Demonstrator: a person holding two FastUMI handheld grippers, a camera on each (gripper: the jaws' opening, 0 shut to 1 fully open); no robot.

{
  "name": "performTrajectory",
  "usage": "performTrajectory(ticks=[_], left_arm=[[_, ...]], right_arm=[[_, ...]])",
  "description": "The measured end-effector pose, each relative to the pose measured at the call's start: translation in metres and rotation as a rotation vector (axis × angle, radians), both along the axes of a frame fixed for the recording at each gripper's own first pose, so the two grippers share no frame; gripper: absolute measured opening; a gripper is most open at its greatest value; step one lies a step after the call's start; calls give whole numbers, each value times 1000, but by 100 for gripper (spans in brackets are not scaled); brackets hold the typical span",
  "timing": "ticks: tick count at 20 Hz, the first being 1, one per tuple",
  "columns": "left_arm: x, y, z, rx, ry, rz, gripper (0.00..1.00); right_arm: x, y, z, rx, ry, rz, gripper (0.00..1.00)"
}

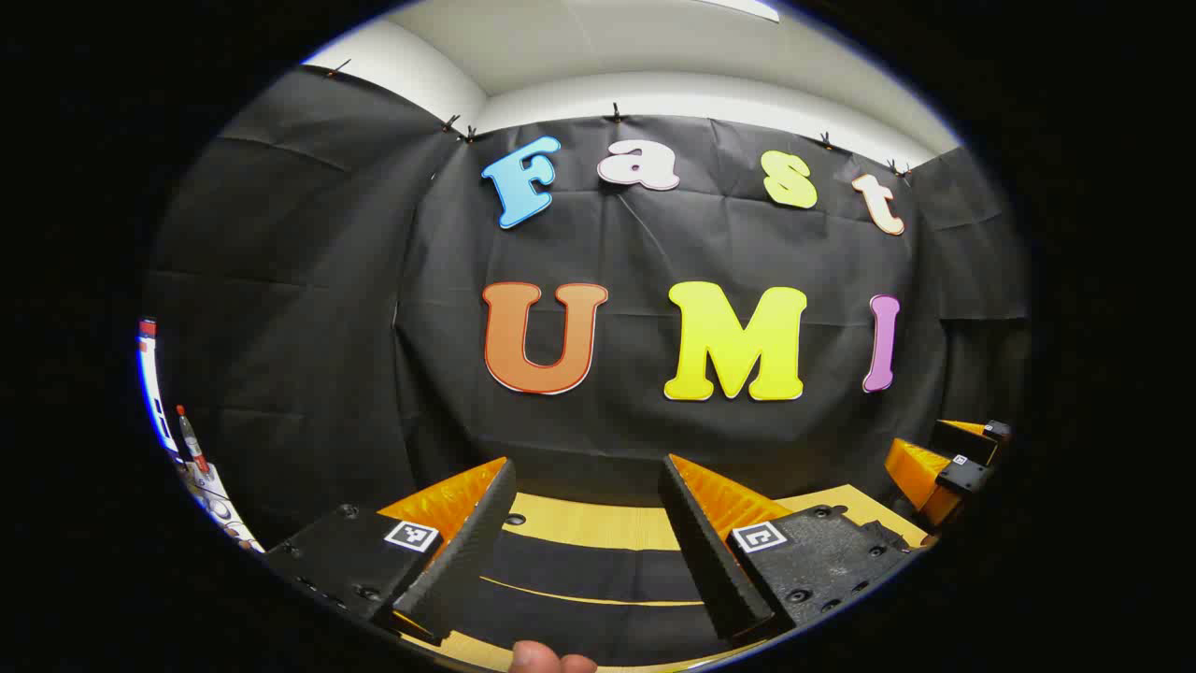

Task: Grasp the waist and the cuffs of the jeans and fold them to make the two legs overlap; first hold the waist and fold one-third of the jeans toward the cuffs, then hold the cuffs and fold the remaining one-third in the same direction to finish folding.

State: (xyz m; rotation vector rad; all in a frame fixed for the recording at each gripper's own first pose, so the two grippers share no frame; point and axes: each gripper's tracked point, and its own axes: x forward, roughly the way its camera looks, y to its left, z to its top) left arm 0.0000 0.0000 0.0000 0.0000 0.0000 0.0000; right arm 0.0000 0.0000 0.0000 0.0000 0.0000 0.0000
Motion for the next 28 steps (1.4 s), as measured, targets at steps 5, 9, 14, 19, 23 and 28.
performTrajectory(ticks=[5, 9, 14, 19, 23, 28], left_arm=[[12, -10, -4, 2, 13, -15, 98], [23, -17, -5, 1, 16, -25, 98], [26, -23, -6, 7, 8, -37, 98], [35, -36, -20, 4, 52, -56, 98], [40, -44, -43, -8, 128, -57, 98], [47, -30, -75, -37, 222, 3, 98]], right_arm=[[8, -13, -3, 3, 6, -23, 93], [14, -24, -5, -1, 11, -43, 93], [18, -34, -5, -1, 11, -64, 94], [18, -51, -13, -13, 30, -75, 94], [19, -93, -30, -18, 59, -112, 94], [25, -167, -70, -29, 154, -146, 94]])
